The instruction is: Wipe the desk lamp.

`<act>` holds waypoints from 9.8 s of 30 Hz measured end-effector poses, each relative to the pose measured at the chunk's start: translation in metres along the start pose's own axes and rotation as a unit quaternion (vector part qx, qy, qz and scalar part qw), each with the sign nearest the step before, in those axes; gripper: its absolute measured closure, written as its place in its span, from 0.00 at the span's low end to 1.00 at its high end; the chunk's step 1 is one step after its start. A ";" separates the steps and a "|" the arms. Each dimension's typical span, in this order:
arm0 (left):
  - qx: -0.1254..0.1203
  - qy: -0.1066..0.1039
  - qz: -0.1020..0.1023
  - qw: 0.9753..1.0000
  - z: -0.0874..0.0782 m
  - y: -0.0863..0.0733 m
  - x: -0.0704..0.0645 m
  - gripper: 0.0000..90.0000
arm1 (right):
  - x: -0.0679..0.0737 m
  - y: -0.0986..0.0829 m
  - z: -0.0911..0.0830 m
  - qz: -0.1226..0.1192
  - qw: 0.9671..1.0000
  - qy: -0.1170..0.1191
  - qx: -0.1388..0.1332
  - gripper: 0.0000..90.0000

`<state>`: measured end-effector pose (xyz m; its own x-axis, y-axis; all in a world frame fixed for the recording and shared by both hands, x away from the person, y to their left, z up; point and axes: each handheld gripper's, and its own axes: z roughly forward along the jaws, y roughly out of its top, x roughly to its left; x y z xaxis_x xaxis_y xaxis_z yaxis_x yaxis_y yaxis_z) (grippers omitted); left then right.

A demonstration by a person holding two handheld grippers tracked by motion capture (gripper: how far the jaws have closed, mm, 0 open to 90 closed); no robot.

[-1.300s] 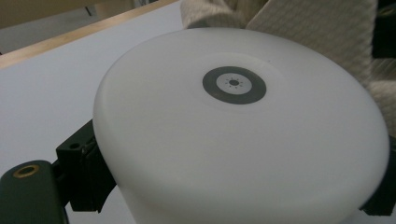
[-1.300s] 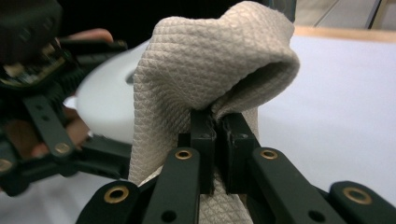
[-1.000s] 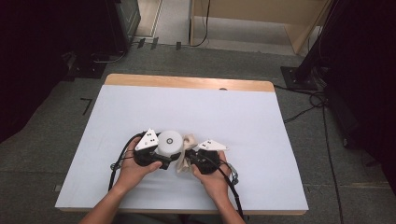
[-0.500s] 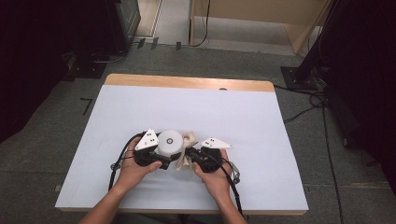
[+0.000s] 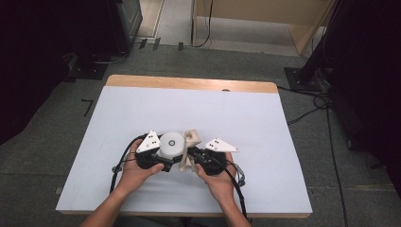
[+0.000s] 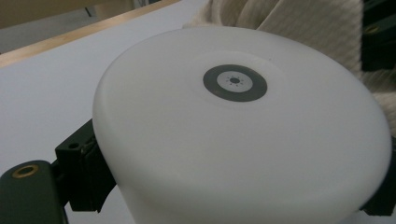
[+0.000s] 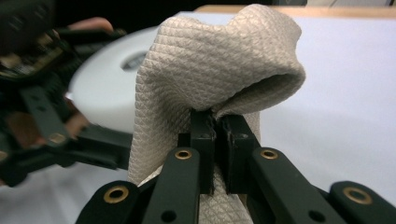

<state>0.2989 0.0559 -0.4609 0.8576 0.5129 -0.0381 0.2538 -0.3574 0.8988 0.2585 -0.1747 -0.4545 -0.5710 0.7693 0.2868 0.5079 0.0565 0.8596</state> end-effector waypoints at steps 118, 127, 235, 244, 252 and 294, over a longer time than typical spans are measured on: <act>0.004 -0.002 0.004 1.000 -0.003 0.001 -0.003 0.09 | 0.001 0.003 0.002 -0.013 1.000 -0.005 0.015 0.94; 0.004 -0.002 0.003 1.000 -0.003 0.001 -0.003 0.09 | -0.012 -0.024 0.027 0.003 0.996 -0.017 0.086 0.94; 0.011 0.120 -0.045 0.992 0.004 0.001 -0.026 0.09 | -0.053 -0.015 0.007 0.066 0.995 -0.025 0.075 0.94; -0.026 -0.012 0.019 0.999 -0.004 0.004 0.004 0.09 | -0.048 -0.010 0.001 0.038 0.998 0.013 0.041 0.95; 0.004 -0.036 0.043 0.998 0.008 0.000 0.001 0.09 | -0.025 -0.016 0.016 -0.024 0.995 0.031 0.088 0.95; 0.026 0.007 0.000 1.000 0.009 0.000 -0.008 0.08 | -0.012 -0.018 0.018 -0.008 0.994 -0.002 0.112 0.95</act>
<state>0.2964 0.0449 -0.4650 0.8512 0.5239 -0.0318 0.2769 -0.3967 0.8752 0.2678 -0.1732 -0.4815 -0.5770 0.7701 0.2722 0.6301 0.2076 0.7482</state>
